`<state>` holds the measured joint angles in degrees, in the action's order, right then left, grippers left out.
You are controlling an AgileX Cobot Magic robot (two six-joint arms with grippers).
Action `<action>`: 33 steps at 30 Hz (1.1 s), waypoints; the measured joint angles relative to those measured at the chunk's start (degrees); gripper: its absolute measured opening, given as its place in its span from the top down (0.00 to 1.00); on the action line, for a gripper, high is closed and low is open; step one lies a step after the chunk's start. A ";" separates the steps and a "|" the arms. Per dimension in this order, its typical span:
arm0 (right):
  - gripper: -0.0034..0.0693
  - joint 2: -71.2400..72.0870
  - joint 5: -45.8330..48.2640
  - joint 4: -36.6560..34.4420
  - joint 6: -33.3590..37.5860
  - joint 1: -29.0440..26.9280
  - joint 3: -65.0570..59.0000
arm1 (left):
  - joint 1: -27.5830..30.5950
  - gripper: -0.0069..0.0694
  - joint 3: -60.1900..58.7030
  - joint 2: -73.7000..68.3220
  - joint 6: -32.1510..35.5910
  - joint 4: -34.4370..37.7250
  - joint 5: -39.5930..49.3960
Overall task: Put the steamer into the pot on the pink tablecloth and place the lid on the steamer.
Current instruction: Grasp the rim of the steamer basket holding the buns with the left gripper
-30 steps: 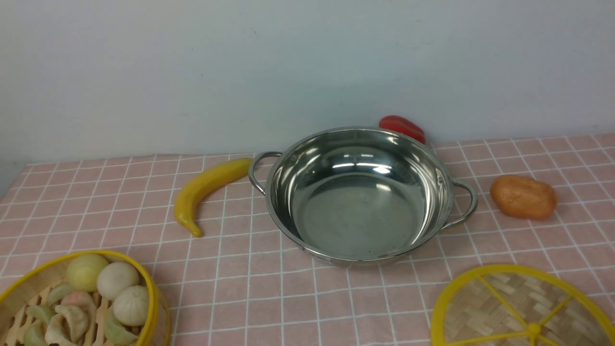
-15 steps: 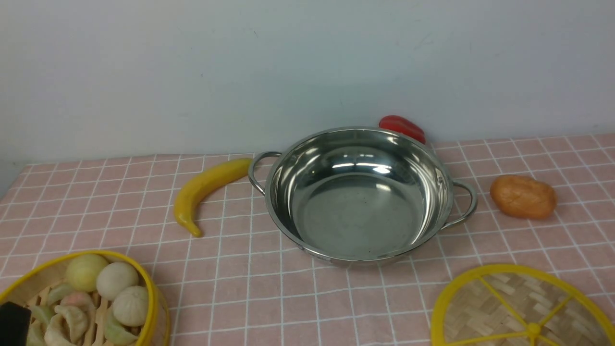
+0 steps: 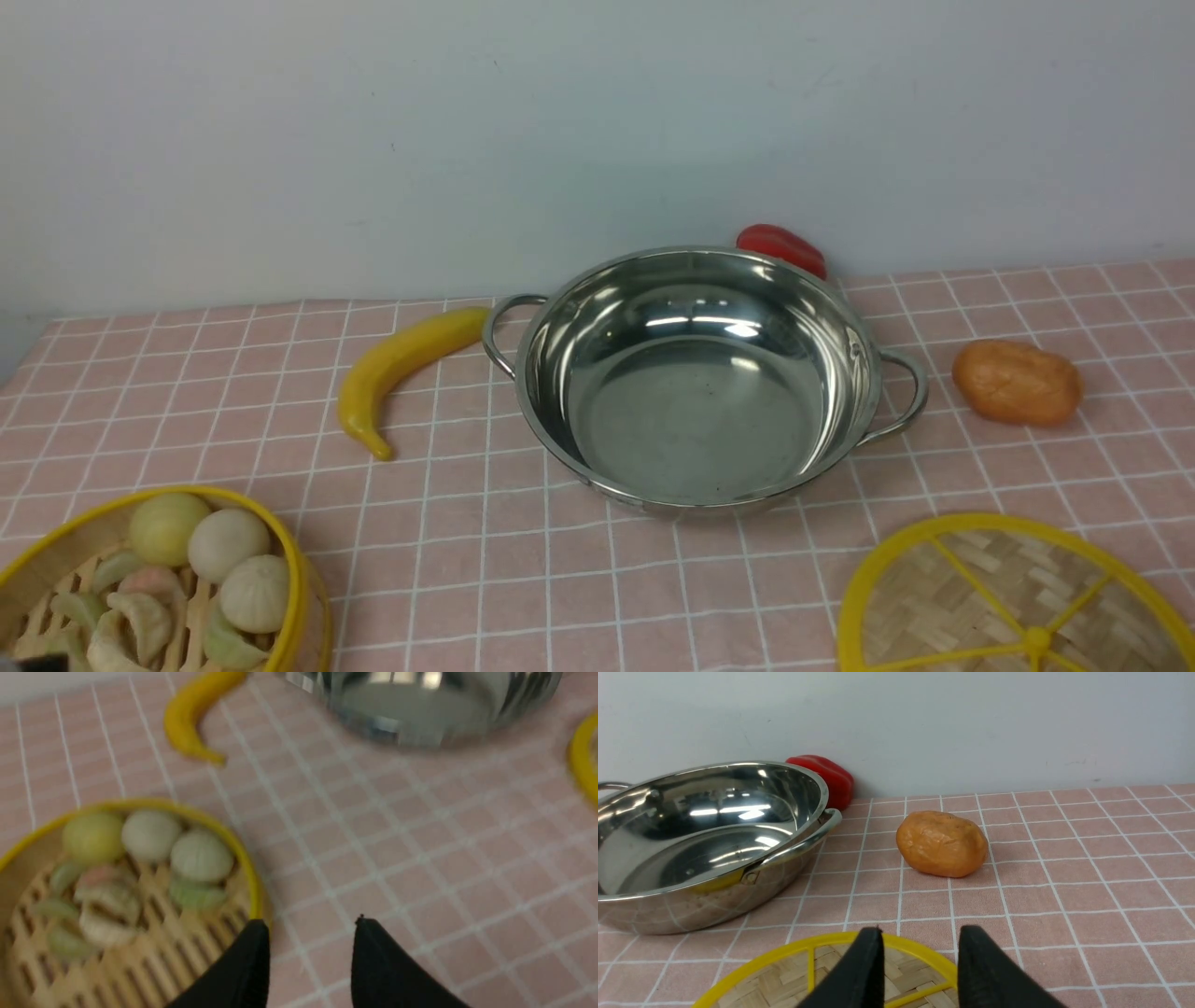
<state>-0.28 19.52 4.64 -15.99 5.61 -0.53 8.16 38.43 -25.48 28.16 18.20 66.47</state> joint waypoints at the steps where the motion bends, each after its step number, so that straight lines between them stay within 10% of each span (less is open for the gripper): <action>1: 0.62 0.00 0.00 0.00 0.00 0.00 0.00 | 0.00 0.59 0.24 0.00 0.11 0.00 0.35; 14: 0.62 0.00 0.00 0.00 0.00 0.00 0.00 | -7.46 0.57 2.32 -33.04 13.55 -9.12 3.00; 33: 0.62 0.00 0.00 0.00 0.00 0.00 0.00 | -11.43 0.43 2.39 -56.98 9.93 -16.22 -6.52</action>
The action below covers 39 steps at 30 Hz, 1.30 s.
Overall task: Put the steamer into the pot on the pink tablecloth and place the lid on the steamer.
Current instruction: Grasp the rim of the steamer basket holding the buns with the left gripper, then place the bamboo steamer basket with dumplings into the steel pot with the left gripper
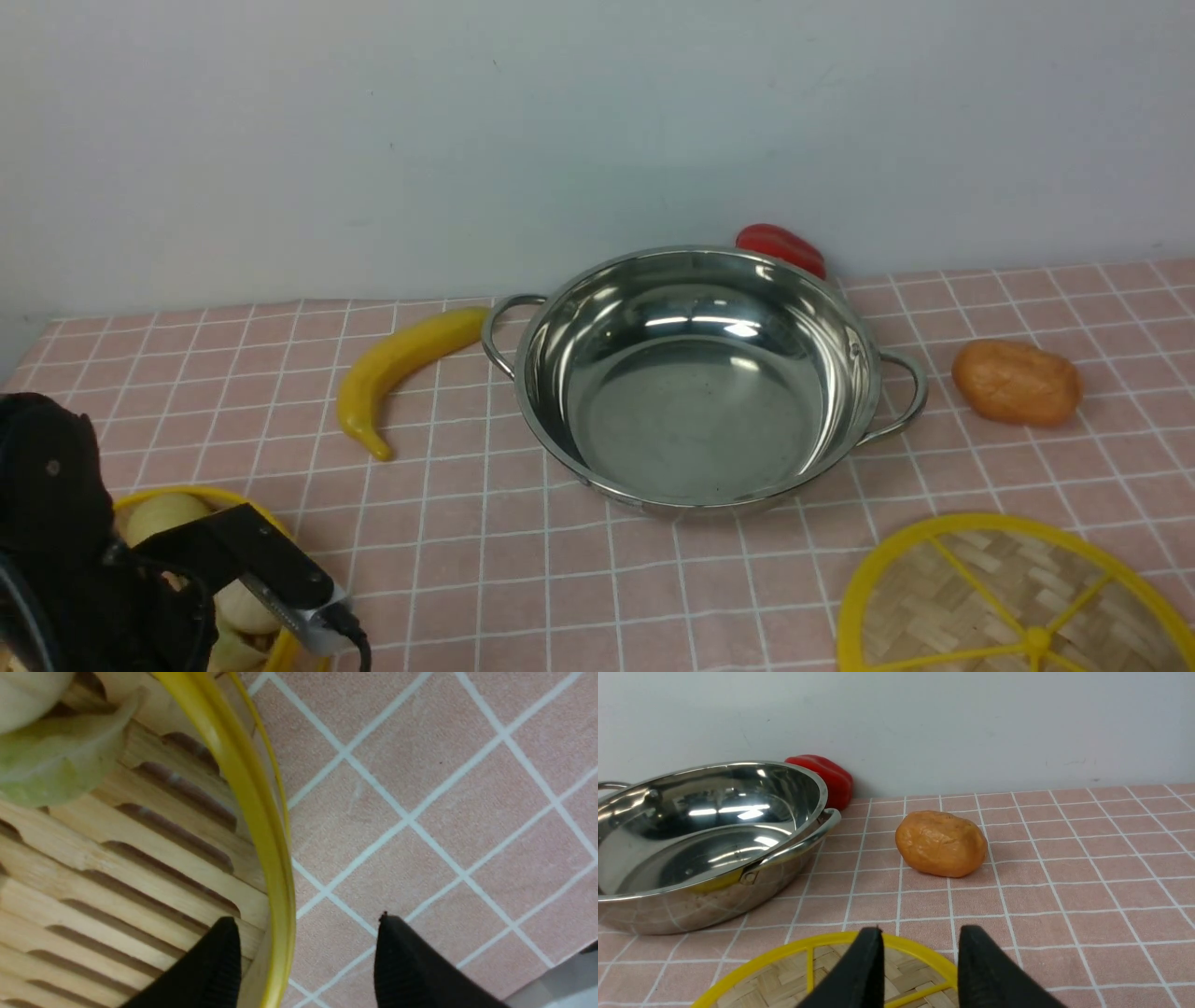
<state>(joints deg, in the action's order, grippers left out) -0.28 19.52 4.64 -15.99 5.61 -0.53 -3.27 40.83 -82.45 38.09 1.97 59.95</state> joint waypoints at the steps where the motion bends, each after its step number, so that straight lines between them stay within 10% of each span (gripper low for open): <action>1: 0.62 0.00 0.00 0.00 0.00 0.00 0.00 | 0.00 0.43 0.00 -0.79 0.00 -0.28 -0.55; 9: 0.62 0.00 0.00 0.00 0.00 0.00 0.00 | 0.00 0.47 0.00 -5.40 -0.46 -1.97 -3.94; 19: 0.62 0.00 0.00 0.00 0.00 0.00 0.00 | -0.10 0.87 0.32 -7.47 -0.61 -1.97 -4.58; 28: 0.62 0.00 -0.04 0.00 0.00 0.00 0.00 | -1.18 0.87 12.34 -4.29 -0.62 -4.33 7.54; 39: 0.62 0.00 -0.04 0.00 0.00 0.00 0.00 | -17.12 0.87 37.92 -2.01 2.71 -9.42 11.22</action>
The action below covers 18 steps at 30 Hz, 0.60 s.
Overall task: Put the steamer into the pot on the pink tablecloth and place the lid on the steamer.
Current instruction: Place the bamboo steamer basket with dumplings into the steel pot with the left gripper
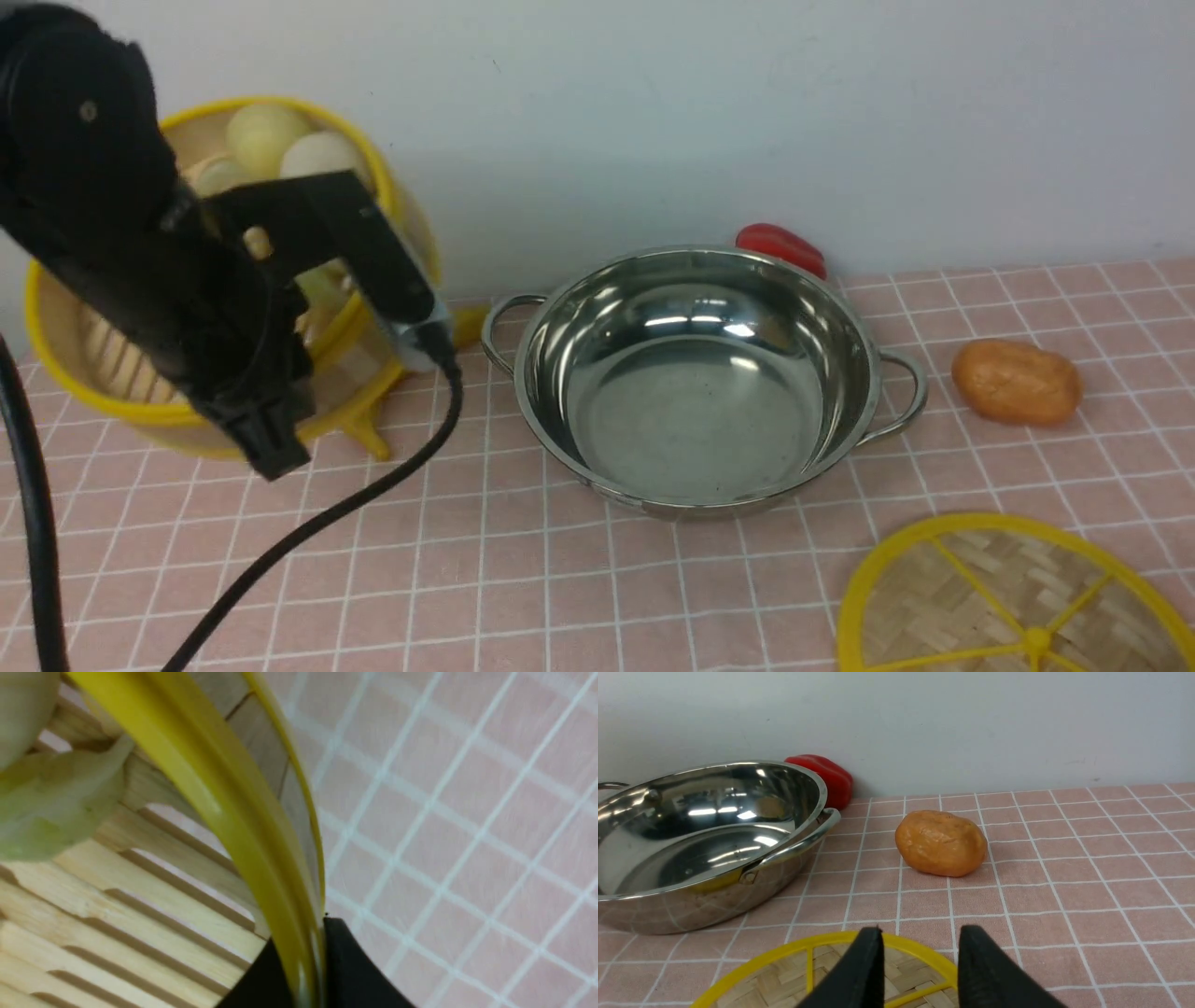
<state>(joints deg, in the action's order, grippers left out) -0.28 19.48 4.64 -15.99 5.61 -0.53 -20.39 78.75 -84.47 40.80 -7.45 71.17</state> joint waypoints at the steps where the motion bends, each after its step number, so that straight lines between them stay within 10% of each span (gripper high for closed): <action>1: 0.62 0.00 0.00 0.00 0.00 0.00 0.00 | -2.65 0.87 3.11 -1.31 1.28 0.15 0.32; 18: 0.62 0.00 0.00 0.00 0.00 0.00 0.00 | -14.66 0.87 24.78 -29.37 8.09 6.47 0.67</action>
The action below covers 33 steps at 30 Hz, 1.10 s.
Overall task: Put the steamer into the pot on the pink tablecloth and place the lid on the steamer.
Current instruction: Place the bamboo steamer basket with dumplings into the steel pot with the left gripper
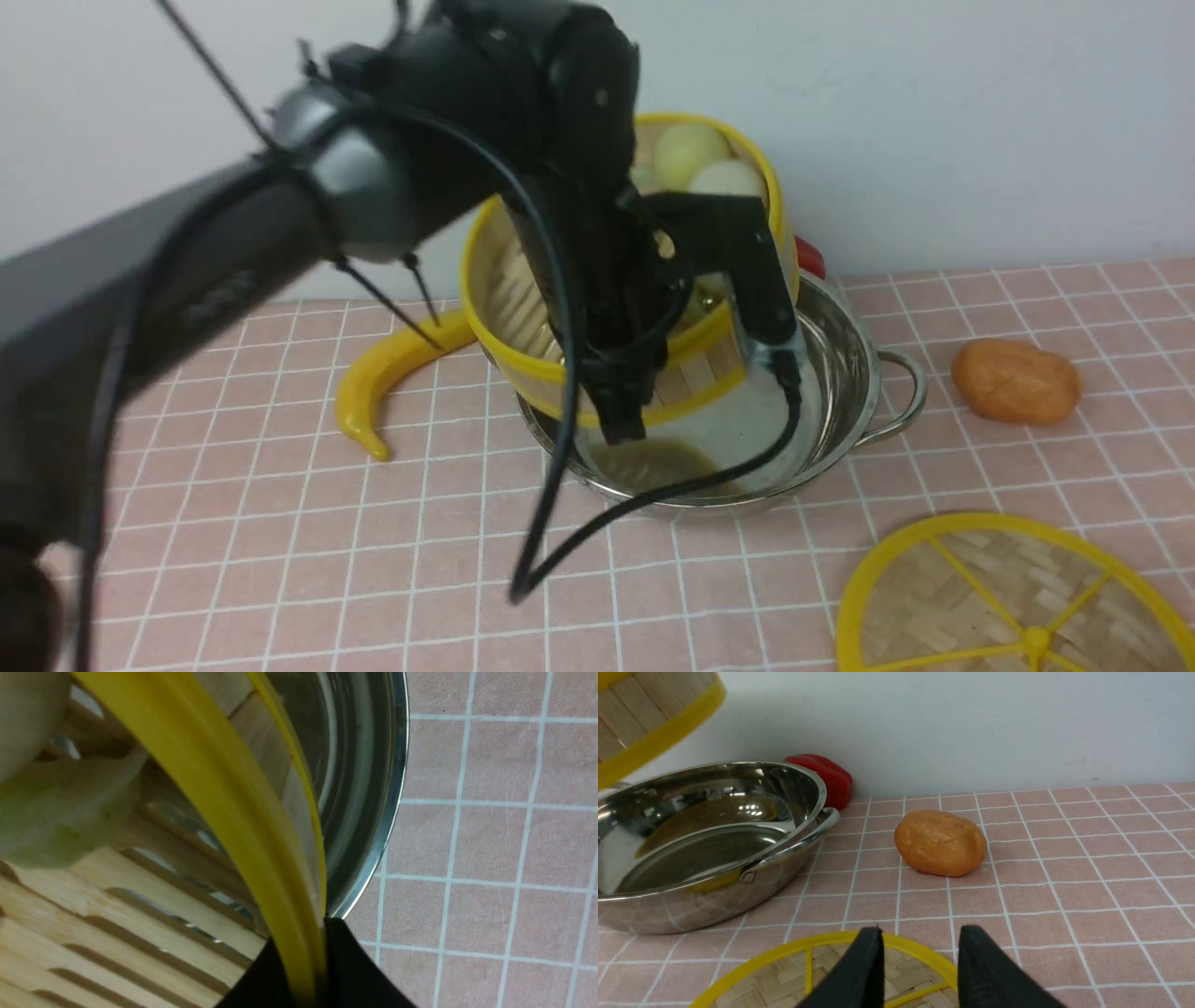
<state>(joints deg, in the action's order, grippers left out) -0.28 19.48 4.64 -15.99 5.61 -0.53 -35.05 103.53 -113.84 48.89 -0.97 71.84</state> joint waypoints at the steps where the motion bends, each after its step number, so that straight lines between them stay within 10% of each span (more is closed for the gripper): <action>1: 0.62 0.00 0.00 0.00 0.00 0.00 0.00 | 0.00 0.87 0.24 -1.25 0.00 0.21 0.00; 33: 0.62 0.00 0.00 0.00 0.00 0.00 0.00 | -0.25 0.87 5.56 -7.02 3.05 4.07 0.05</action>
<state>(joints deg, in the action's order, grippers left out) -0.28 19.48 4.64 -15.99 5.61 -0.53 -35.30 109.09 -120.86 51.94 3.10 71.89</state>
